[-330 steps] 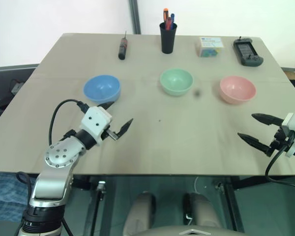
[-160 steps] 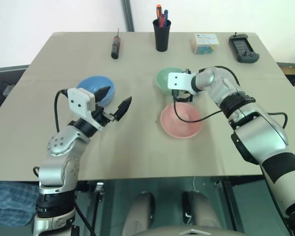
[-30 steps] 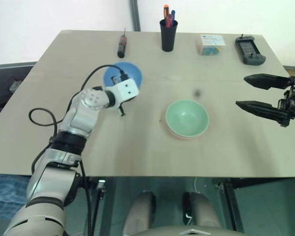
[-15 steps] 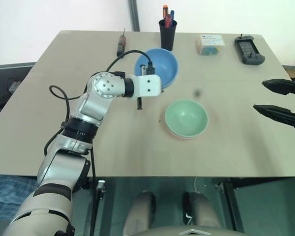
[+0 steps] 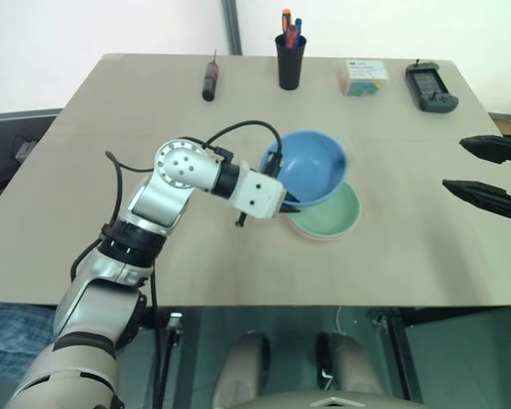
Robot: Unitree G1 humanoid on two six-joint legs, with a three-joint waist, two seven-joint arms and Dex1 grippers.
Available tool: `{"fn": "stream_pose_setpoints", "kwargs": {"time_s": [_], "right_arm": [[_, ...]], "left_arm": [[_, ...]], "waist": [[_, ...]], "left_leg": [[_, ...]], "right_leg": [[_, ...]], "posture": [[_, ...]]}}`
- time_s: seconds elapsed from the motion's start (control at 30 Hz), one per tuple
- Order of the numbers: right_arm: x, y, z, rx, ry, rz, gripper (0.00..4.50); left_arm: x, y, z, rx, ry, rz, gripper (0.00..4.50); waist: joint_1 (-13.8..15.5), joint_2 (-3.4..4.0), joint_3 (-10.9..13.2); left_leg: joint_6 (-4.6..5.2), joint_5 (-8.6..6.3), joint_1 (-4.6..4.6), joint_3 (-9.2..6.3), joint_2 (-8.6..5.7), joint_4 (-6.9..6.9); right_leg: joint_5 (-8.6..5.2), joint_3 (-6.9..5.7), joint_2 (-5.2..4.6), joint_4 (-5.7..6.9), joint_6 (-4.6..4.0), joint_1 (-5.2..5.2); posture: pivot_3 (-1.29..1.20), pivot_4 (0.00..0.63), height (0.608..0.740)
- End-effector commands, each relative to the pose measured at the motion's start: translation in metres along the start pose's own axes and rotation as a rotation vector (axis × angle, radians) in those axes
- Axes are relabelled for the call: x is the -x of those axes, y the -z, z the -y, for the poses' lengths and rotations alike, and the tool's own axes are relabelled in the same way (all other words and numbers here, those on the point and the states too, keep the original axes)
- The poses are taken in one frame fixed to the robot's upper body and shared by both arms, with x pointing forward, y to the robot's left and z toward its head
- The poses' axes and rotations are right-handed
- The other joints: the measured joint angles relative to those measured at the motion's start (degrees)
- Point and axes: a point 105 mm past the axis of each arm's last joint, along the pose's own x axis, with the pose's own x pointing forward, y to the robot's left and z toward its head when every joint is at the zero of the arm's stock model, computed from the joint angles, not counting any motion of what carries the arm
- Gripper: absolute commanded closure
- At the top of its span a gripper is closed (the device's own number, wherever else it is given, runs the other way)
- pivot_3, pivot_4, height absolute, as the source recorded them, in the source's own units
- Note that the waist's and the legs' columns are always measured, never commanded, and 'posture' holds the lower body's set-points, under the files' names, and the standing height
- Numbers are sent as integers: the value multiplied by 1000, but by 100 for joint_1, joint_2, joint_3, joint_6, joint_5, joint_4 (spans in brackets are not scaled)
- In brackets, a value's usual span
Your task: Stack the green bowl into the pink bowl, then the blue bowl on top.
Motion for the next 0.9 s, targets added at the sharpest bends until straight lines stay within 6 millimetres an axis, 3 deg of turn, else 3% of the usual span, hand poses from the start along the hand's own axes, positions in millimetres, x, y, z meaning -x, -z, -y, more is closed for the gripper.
{"fn": "stream_pose_setpoints", "kwargs": {"time_s": [0.03,0.7,0.9], "right_arm": [[1,-9,-1,48,1,17,804],[-1,-9,-1,61,12,13,804],[-1,-9,1,61,13,10,804]], "left_arm": [[3,-17,2,-66,13,53,4445],[-1,-20,-1,-77,-1,86,4445],[-3,-20,-8,-99,-56,96,2160]], "waist": [[4,0,0],[2,0,0],[4,0,0]], "left_leg": [[0,0,1,-1,0,0],[1,0,3,-3,0,1],[1,0,4,-3,-1,2]], "right_leg": [[0,0,0,0,0,1],[1,0,1,0,2,4],[1,0,0,-1,2,6]], "posture": [[0,150,740],[0,150,740],[0,150,740]]}}
